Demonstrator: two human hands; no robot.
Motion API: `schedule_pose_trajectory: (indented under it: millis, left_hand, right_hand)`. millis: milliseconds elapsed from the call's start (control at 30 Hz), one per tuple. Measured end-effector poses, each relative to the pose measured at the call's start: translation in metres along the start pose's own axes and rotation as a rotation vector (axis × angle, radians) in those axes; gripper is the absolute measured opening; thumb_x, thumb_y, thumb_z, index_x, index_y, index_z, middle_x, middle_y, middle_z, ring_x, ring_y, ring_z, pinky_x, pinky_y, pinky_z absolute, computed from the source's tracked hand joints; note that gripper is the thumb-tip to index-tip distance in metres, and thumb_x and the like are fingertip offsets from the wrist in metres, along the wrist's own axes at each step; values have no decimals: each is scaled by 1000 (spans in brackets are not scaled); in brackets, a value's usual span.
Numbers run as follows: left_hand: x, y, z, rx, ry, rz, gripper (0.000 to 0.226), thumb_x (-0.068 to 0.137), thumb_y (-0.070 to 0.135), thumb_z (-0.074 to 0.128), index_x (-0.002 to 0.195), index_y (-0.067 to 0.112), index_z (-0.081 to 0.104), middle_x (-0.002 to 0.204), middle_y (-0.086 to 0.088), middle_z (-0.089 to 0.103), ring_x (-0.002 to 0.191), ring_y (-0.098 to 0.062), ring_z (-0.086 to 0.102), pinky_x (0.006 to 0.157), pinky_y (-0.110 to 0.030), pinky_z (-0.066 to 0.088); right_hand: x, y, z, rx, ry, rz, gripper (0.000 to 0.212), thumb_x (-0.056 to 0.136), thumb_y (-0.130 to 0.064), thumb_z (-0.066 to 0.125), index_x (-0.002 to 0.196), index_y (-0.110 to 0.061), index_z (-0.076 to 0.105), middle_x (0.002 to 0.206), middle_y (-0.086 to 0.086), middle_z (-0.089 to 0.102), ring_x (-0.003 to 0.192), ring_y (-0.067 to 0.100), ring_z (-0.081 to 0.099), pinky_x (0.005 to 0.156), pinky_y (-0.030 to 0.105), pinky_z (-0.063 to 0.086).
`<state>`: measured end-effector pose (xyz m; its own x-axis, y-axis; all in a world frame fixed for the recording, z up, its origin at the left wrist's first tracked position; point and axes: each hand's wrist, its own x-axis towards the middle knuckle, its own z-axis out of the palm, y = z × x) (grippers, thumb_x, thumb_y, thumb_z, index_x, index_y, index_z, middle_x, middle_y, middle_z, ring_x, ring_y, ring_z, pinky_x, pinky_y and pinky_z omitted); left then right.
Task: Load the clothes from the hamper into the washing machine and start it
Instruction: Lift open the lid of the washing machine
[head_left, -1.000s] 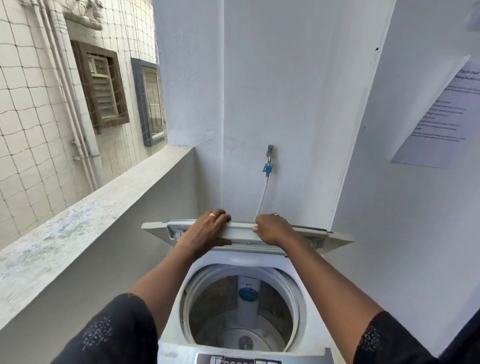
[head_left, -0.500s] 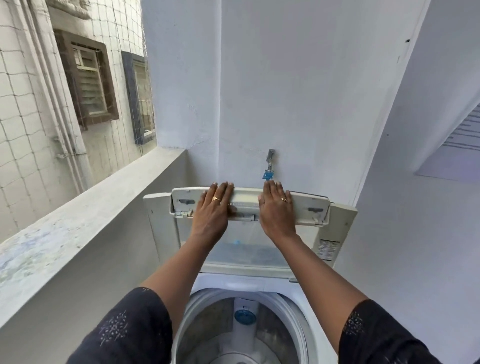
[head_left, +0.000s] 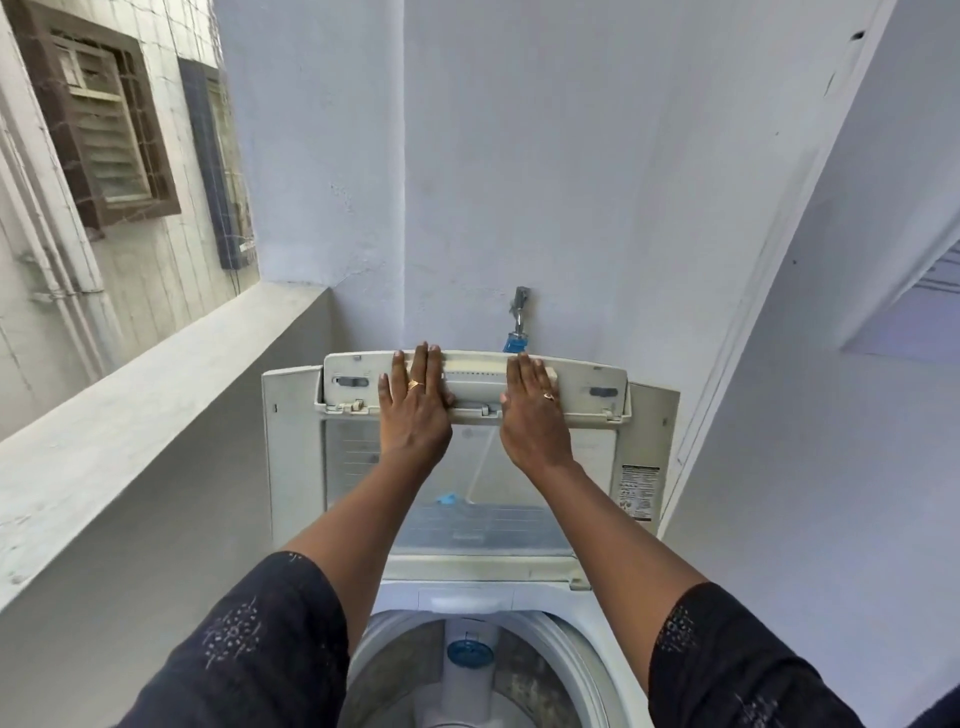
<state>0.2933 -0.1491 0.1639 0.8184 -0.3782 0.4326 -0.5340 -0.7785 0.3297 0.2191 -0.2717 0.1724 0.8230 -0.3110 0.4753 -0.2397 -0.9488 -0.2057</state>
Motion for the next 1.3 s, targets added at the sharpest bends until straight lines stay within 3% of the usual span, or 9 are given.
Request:
schedule_pose_trajectory:
  millis: [300, 533, 633, 833, 1300]
  left_hand:
    - [20, -2, -7, 63, -162, 14, 61, 100, 32, 22, 148, 16, -13, 159, 2, -11, 146, -26, -12, 117, -46, -5]
    - [11, 2, -6, 78, -145, 12, 66, 100, 35, 22, 146, 12, -19, 158, 0, -17, 145, -28, -17, 117, -46, -8]
    - [0, 5, -11, 98, -142, 25, 64, 100, 34, 22, 147, 14, -17, 158, 1, -17, 145, -28, -17, 116, -48, -10]
    - [-50, 22, -32, 142, -155, 69, 61, 101, 33, 23, 148, 17, -13, 158, 2, -16, 145, -28, -18, 116, -48, -10]
    - [-223, 66, -51, 162, -307, -30, 60, 102, 36, 19, 148, 13, -12, 157, -4, -16, 145, -27, -18, 117, -45, -10]
  right_hand:
    - [16, 4, 2, 12, -199, 65, 64, 101, -26, 31, 149, -11, -9, 158, 4, -15, 147, 20, -11, 119, 35, -4]
    - [6, 2, 2, 0, -163, 62, 70, 101, -27, 35, 148, -11, -13, 158, 3, -19, 147, 20, -12, 119, 36, -4]
    - [-1, 1, -8, -10, -225, 64, 69, 101, -30, 33, 148, -12, -14, 157, 2, -20, 147, 19, -14, 118, 36, -6]
    - [-41, -7, -36, 37, -364, 100, 66, 102, -33, 27, 148, -13, -16, 156, 0, -23, 146, 19, -17, 118, 40, -4]
    - [-193, 2, -82, -1, -528, 41, 60, 103, -32, 22, 149, -12, -11, 158, 1, -18, 146, 19, -17, 118, 41, -5]
